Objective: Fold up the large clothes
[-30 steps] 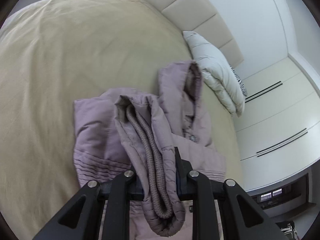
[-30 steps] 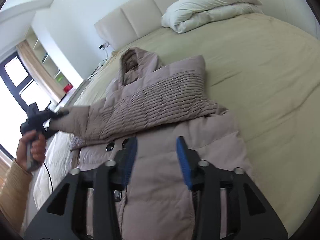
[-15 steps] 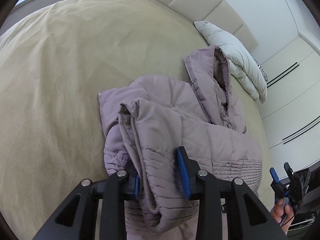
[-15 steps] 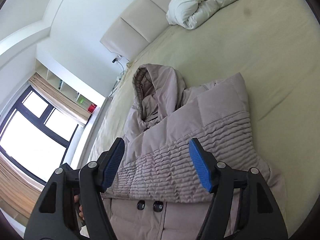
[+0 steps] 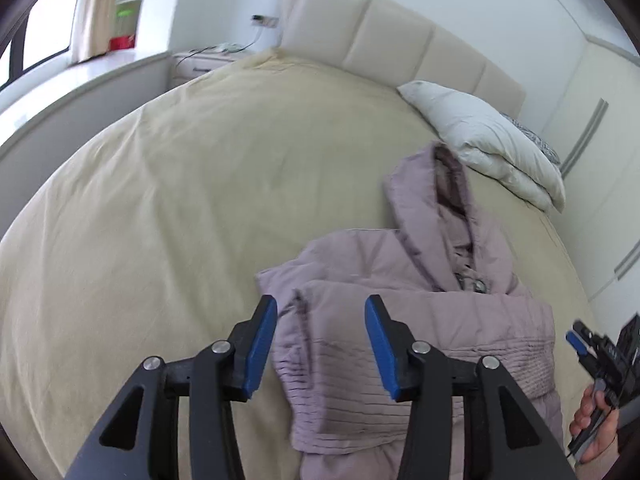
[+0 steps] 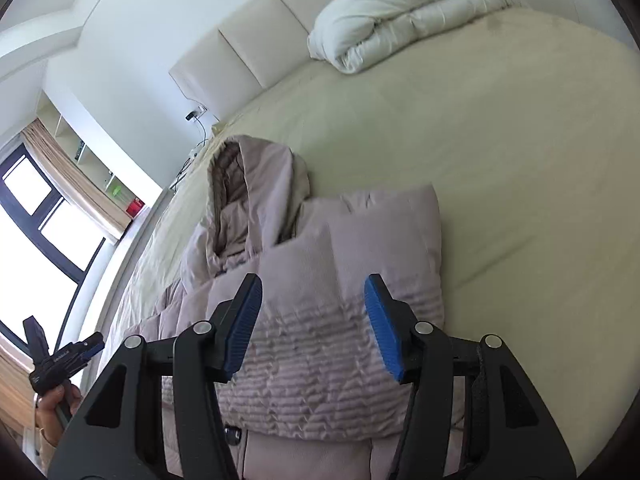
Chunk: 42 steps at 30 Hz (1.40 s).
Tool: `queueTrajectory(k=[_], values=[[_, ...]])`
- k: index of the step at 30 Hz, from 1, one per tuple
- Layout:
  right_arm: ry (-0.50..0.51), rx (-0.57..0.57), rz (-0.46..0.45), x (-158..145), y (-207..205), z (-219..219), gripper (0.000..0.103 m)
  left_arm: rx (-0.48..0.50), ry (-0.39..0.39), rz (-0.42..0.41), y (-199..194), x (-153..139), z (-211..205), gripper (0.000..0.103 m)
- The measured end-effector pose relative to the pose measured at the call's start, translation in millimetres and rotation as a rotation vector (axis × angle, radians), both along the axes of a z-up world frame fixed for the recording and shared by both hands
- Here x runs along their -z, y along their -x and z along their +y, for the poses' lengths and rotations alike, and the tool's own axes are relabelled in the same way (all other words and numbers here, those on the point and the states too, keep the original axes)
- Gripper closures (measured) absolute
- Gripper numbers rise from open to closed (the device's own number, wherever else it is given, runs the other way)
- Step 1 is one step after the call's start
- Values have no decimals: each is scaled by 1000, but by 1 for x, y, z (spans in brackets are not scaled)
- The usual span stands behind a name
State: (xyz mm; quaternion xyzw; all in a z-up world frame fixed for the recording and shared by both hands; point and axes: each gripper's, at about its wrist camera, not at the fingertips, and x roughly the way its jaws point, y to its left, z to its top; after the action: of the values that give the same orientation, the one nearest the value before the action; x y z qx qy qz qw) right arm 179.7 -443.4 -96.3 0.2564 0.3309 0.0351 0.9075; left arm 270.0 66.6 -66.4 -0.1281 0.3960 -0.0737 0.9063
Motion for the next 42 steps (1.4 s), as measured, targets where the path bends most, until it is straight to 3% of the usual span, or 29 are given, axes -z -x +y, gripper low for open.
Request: queueTrajectory(k=[4,7,10,13,15,16,17,19,20,21,22,25,27,28,30,33,36,39,42], values=[[142,-15,33,-4,-33,22,51,164,-99,1,-19,14,-68,50],[261,-25,216,47,-55,27,51,162,-129,91,-42,56,-85,50],[254,-44,140,62,-43,23,51,178,-184,44,-40,75,-92,50],[236,-18,176,41,-40,19,51,183,-147,9,-27,60,-85,50],[226,13,76,16,-27,17,51,154,-119,-47,-18,48,-75,49],[250,26,35,6,-20,18,49,141,-140,-56,-18,47,-74,45],[292,45,24,2,-18,19,41,130,-171,-52,-19,51,-72,44],[374,76,102,20,-25,19,24,136,-177,-14,-26,68,-69,45],[373,51,215,46,-35,17,19,144,-187,-5,-28,74,-70,44],[280,10,277,69,-39,8,19,146,-209,-9,-27,74,-73,44],[184,26,237,74,-33,-3,19,146,-223,-9,-26,70,-76,44],[145,91,210,53,-23,-19,19,124,-176,-61,-20,42,-72,44],[171,199,78,28,-8,-26,19,114,-162,-101,-26,24,-73,36],[164,218,33,16,-6,-30,19,116,-139,-105,-34,17,-74,26],[110,184,-21,-1,-15,-33,19,131,-80,-85,-62,8,-76,22],[94,16,-3,-17,-66,-17,19,131,5,-18,-120,3,-82,22],[62,-149,-2,-26,-127,-3,19,145,189,122,-183,18,-82,21],[53,-209,46,-23,-199,11,19,106,226,183,-225,31,-84,21],[-29,-225,149,-5,-264,13,19,124,258,218,-253,42,-94,21]])
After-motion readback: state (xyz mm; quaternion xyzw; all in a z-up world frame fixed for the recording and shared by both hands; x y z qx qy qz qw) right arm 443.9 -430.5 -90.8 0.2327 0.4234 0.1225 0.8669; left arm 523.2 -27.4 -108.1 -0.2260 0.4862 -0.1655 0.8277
